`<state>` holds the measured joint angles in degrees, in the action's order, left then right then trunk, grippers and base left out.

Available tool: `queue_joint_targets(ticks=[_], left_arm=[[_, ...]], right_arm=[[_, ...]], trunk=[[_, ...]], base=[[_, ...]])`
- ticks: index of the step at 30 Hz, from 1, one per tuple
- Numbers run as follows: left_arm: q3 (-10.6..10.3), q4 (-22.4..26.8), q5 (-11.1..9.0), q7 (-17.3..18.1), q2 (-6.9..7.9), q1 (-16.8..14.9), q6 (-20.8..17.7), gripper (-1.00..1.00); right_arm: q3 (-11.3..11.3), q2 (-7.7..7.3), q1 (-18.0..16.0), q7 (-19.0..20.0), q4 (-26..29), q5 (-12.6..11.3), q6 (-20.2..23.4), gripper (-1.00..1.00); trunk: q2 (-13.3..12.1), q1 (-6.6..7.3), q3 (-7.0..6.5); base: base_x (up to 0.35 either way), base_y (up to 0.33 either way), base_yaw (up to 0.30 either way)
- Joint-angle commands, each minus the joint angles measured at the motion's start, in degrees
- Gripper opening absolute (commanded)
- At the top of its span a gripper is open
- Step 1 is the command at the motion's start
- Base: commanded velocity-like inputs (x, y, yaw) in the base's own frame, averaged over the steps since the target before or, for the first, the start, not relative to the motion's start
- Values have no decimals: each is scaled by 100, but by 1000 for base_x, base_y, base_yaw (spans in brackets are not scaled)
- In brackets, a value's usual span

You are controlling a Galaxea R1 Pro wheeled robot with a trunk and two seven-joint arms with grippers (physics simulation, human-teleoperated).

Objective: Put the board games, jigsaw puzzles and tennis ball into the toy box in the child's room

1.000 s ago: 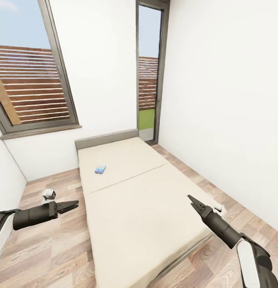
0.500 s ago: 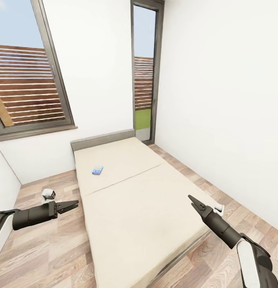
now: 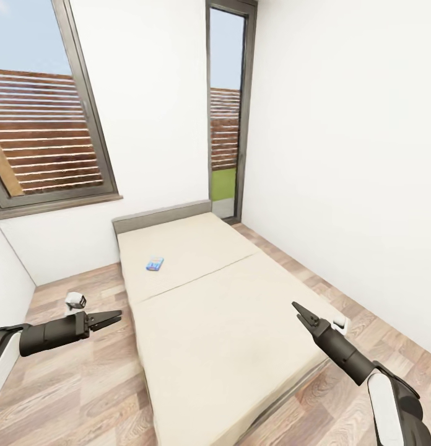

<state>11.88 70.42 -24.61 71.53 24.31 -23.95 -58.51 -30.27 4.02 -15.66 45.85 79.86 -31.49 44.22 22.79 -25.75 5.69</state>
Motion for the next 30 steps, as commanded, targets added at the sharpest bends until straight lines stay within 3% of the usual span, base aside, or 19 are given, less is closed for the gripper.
queue_joint_targets(ticks=[1, 30], left_arm=[[0, -2, -13, 10, 0, -5, -38, 100], [1, -2, -15, 10, 3, -5, -38, 100]], right_arm=[[-14, 7, -7, 14, 3, -4, 33, 100], [-14, 7, -7, 20, 0, -6, 34, 100]], trunk=[[13, -4, 13], [13, -4, -118]], base=[[0, 145, 0], [0, 81, -130]])
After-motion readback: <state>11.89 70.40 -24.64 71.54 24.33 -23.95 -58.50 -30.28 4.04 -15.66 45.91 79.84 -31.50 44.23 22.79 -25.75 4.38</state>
